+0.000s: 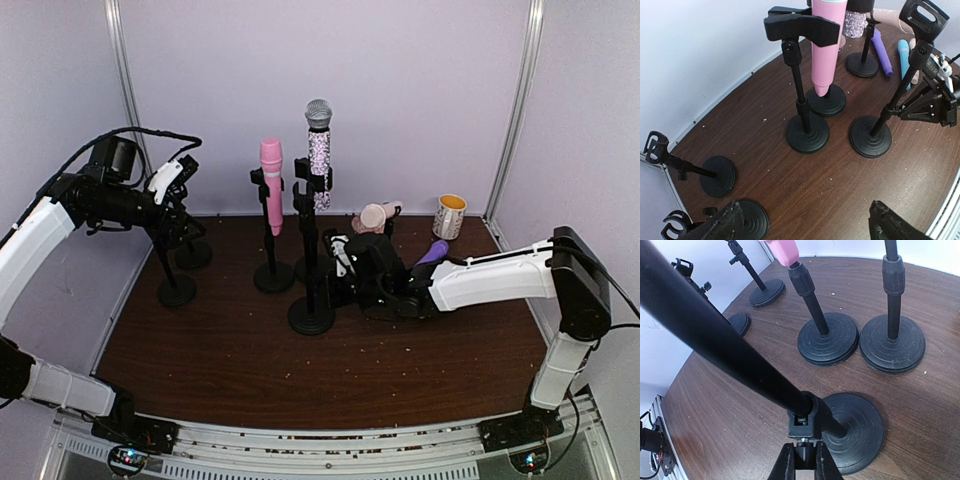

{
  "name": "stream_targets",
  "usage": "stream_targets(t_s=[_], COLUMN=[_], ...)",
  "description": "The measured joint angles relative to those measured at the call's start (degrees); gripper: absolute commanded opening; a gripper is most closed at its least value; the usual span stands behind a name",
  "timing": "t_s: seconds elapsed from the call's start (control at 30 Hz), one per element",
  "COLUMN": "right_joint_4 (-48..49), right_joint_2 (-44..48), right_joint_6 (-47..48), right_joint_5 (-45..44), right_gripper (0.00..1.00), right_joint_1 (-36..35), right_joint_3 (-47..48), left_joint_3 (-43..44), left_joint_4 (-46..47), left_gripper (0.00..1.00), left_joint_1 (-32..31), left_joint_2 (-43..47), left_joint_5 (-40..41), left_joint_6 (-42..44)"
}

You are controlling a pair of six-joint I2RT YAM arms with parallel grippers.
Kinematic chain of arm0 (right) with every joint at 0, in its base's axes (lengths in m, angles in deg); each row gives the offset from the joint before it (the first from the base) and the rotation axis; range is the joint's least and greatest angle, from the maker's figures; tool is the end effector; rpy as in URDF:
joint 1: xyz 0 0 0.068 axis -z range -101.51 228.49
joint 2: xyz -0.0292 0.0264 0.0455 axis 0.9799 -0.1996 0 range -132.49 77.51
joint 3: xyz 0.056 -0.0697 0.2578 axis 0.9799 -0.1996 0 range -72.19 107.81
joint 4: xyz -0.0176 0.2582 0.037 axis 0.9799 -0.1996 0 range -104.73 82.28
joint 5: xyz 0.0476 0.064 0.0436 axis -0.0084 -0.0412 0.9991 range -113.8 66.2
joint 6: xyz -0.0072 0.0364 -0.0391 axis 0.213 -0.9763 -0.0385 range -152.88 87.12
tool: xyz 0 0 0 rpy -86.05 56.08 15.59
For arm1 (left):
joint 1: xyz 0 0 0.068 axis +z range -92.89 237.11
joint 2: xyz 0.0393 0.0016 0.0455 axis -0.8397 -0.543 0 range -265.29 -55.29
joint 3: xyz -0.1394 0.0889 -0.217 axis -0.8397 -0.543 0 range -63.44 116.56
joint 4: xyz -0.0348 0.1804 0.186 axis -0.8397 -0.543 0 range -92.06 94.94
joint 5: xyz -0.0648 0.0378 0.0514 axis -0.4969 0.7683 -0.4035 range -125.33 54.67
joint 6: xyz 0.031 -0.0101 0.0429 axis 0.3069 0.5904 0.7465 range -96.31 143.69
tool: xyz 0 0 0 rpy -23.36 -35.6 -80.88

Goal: Remove the microphone from the stand
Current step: Unscrew the knob on the stand of the microphone stand.

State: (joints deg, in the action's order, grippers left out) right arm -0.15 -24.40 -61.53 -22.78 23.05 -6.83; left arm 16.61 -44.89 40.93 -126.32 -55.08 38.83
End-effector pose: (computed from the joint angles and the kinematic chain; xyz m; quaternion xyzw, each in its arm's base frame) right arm 0.2281 0.3321 0.2211 -0.2040 0.8370 0.3458 0.3719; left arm 0.2350 -0.0808 0.3906 0.3106 0.8432 -0.1597 0.4086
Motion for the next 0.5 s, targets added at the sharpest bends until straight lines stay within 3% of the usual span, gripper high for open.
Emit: stream_targets(t_s=[0.27, 0.5], right_joint_4=[-1.6, -5.3], right_joint_2=[-0.2, -3.6], right_joint_6=[4.5, 16.4], right_joint_5=[-4.7, -21.5], right_gripper=[0.0, 0.0], right_joint_1=[-1.5, -7.1], right_joint_3=[0.8, 5.0], left_joint_3=[0.0, 0.0], left_joint_4=[0.0, 0.0], left_gripper=[0.89, 0.89], left_joint_1=[0.0, 0.0], left_joint_2=[-0.2, -0.2], left_joint_5=[0.0, -0.2], left_joint_6=[0.0, 0.0])
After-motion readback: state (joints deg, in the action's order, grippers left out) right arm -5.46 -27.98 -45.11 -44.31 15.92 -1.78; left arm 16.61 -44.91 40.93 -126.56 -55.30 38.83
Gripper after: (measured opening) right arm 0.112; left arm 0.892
